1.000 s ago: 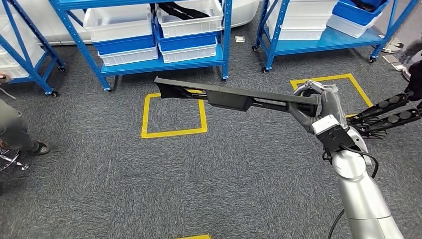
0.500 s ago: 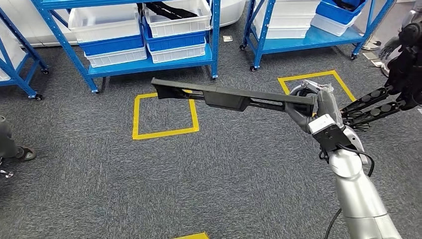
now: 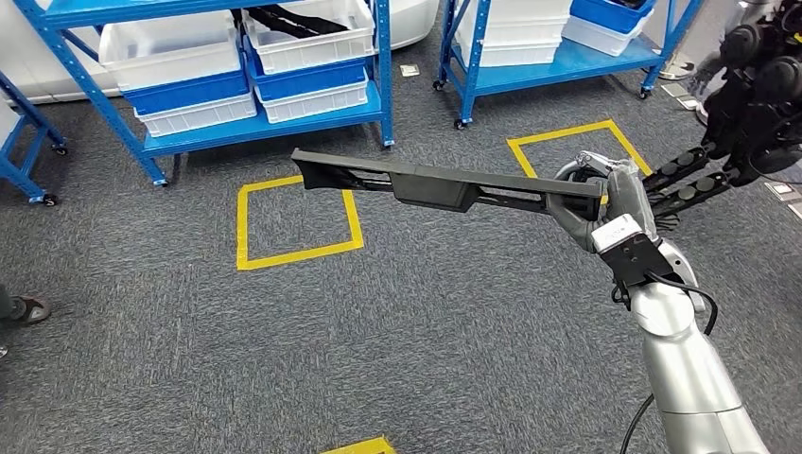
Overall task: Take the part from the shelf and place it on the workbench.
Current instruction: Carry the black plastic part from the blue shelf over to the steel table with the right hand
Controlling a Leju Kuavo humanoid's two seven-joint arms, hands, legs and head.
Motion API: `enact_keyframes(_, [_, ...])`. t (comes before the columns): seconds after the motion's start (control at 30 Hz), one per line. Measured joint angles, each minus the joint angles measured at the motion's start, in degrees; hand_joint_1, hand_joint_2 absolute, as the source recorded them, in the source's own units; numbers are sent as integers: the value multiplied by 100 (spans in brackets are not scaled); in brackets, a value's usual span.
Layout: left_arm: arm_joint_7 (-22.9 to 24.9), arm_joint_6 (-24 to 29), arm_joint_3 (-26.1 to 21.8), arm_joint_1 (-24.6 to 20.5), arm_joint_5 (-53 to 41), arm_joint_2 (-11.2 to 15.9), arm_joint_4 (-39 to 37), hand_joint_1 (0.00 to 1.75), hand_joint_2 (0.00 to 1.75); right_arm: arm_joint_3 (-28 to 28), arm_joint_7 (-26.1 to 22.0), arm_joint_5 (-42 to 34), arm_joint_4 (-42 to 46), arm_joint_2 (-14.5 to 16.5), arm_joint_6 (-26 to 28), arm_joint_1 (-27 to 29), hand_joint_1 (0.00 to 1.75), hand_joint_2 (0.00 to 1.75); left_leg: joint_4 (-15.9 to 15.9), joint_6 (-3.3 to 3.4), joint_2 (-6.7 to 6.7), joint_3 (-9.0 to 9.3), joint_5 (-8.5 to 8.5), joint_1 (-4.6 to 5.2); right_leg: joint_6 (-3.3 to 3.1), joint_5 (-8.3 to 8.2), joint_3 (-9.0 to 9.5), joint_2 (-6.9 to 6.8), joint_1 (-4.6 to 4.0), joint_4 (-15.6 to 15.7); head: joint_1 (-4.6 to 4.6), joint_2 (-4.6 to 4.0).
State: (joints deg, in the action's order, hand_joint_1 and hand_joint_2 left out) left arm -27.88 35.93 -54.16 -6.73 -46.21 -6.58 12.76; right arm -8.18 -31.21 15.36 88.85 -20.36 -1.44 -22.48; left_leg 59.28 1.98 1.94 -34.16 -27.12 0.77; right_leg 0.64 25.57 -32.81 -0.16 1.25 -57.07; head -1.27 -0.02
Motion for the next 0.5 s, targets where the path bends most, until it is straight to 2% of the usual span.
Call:
enact_keyframes(0.03, [-3,0,-1,1,0,1,-1,0,175,-2,1,-2,0,2,-2,-9,175,175,253,-41,-63,-112,-172,-24,-43,-15,-5,26,22,7,9,0])
enact_keyframes(0.1, [-8,0,-3,5,0,-2,-2,0,175,-10,2,-7,-8,8,-8,-19,175,175,995,-113,-163,-443,-572,-76,-97,-32,-34,78,15,5,26,0])
enact_keyframes(0.13, [-9,0,-4,9,1,-2,-3,0,175,-16,2,-8,-17,10,-12,-19,175,175,1309,-139,-178,-587,-689,-100,-100,-37,-46,114,13,4,28,0])
enact_keyframes(0.17, [-9,0,-4,14,3,-2,-4,0,175,-21,3,-8,-30,10,-15,-19,175,175,1435,-154,-182,-643,-691,-121,-100,-44,-54,155,12,3,29,0])
enact_keyframes(0.2, [-10,1,-5,18,5,-2,-5,0,175,-25,3,-8,-42,10,-16,-19,175,175,1326,-160,-188,-580,-577,-139,-93,-49,-56,199,14,2,30,0])
enact_keyframes(0.27, [-11,2,-7,22,11,0,-6,0,175,-28,4,-9,-55,10,-16,-27,175,175,604,-144,-288,-200,-191,-171,-73,-60,-49,290,20,-1,33,0])
enact_keyframes(0.3, [-13,2,-9,23,12,3,-6,0,175,-28,4,-10,-57,10,-16,-38,175,175,232,-130,-374,-4,-55,-180,-56,-69,-55,329,7,-5,32,0])
enact_keyframes(0.33, [-15,3,-11,24,13,5,-7,0,175,-30,5,-10,-58,11,-16,-51,175,175,-13,-115,-438,119,14,-180,-32,-82,-71,365,-1,-8,31,0])
enact_keyframes(0.37, [-19,3,-13,25,13,7,-7,0,175,-32,7,-10,-60,12,-16,-63,175,175,-133,-97,-475,175,26,-170,-3,-98,-92,398,-3,-6,31,0])
enact_keyframes(0.43, [-27,7,-16,27,14,5,-8,0,175,-36,11,-12,-63,8,-16,-73,175,175,-168,-46,-401,177,41,-141,74,-139,-133,471,-8,21,30,0])
enact_keyframes(0.5, [-38,11,-18,23,16,-3,-9,0,175,-36,14,-15,-66,-10,-16,-79,175,175,-256,50,-302,199,109,-143,104,-70,-235,382,-24,-104,17,0])
